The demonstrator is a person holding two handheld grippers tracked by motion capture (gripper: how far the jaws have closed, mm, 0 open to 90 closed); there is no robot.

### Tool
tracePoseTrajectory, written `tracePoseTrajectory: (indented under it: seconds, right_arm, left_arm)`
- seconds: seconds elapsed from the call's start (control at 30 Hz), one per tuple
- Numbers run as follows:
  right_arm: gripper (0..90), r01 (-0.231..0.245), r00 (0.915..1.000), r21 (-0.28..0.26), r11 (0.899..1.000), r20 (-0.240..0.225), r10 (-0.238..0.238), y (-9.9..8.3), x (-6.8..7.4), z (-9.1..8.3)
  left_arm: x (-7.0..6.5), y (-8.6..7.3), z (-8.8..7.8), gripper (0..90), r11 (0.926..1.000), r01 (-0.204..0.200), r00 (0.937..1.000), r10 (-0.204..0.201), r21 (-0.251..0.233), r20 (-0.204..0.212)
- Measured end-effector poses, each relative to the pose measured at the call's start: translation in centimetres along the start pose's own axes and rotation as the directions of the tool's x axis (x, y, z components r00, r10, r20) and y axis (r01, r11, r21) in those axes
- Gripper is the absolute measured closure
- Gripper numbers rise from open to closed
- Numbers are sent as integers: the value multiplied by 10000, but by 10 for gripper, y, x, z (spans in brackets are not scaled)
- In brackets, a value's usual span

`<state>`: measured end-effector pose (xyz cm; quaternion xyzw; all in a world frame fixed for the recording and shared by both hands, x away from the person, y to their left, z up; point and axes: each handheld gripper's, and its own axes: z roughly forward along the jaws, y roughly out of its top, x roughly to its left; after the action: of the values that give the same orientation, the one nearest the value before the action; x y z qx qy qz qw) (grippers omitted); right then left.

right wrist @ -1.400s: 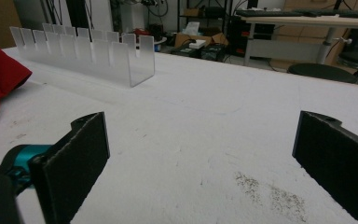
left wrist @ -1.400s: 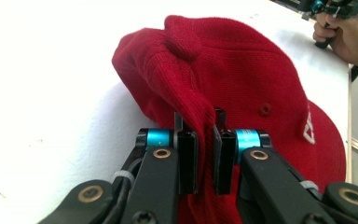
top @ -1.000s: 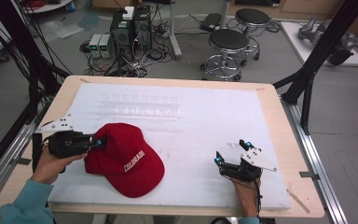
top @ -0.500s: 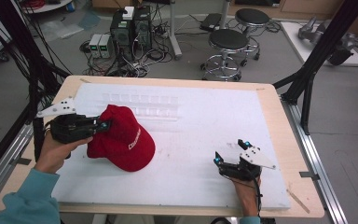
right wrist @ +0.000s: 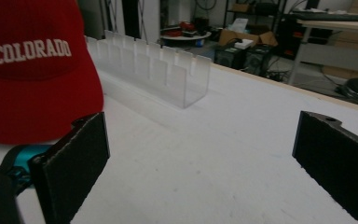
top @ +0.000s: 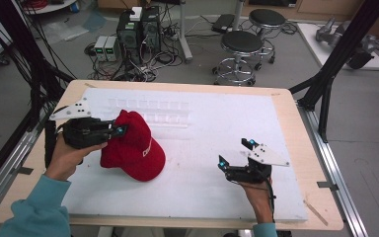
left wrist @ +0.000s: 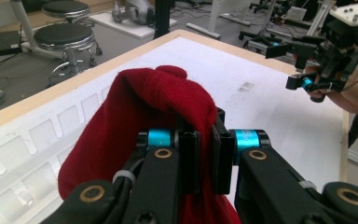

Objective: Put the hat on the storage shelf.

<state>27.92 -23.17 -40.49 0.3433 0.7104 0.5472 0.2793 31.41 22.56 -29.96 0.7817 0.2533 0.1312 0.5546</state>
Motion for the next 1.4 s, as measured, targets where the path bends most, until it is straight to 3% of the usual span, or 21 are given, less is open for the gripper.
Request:
tracePoseTrajectory:
  seconds: [0.17, 0.3, 0.4, 0.57, 0.7, 0.97, 1.1, 1.3, 1.4]
  right_arm:
    - [26, 122, 9963, -86, 9999, -852, -129, 23, 9, 13]
    - [26, 300, 9841, -77, 9995, -1748, -309, 43, 23, 31]
    - [26, 591, 9663, 13, 9983, -2510, -569, 57, 34, 49]
    - [26, 795, 9430, 310, 9964, -3263, -651, 72, 47, 73]
    - [26, 885, 9193, 379, 9954, -3877, -670, 81, 59, 90]
    - [45, 1073, 8871, 541, 9927, -4561, -711, 89, 74, 112]
    - [45, 1176, 8804, 484, 9919, -4672, -816, 89, 76, 115]
    - [50, 983, 8732, 570, 9935, -4839, -586, 89, 74, 114]
    - [67, 1000, 8644, 636, 9929, -4999, -550, 89, 74, 114]
  left_arm:
    - [-3, 2, 2, 844, 10000, -76, 9999, 76, 54, 71]
    - [-4, 3, 3, 844, 9999, -129, 9999, 128, 64, 104]
    - [-5, 3, 4, 844, 9999, -135, 9998, 134, 71, 120]
    - [-6, 7, 6, 844, 9996, -234, 9996, 232, 159, 145]
    - [-8, 10, 8, 844, 9992, -345, 9992, 341, 207, 214]
    - [-12, 15, 15, 844, 9989, -452, 9982, 448, 85, 391]
    - [-18, 22, 23, 844, 9978, -656, 9962, 648, 110, 575]
    - [-29, 30, 37, 844, 9959, -899, 9924, 885, 121, 855]
    - [-32, 31, 42, 844, 9959, -901, 9915, 886, 111, 949]
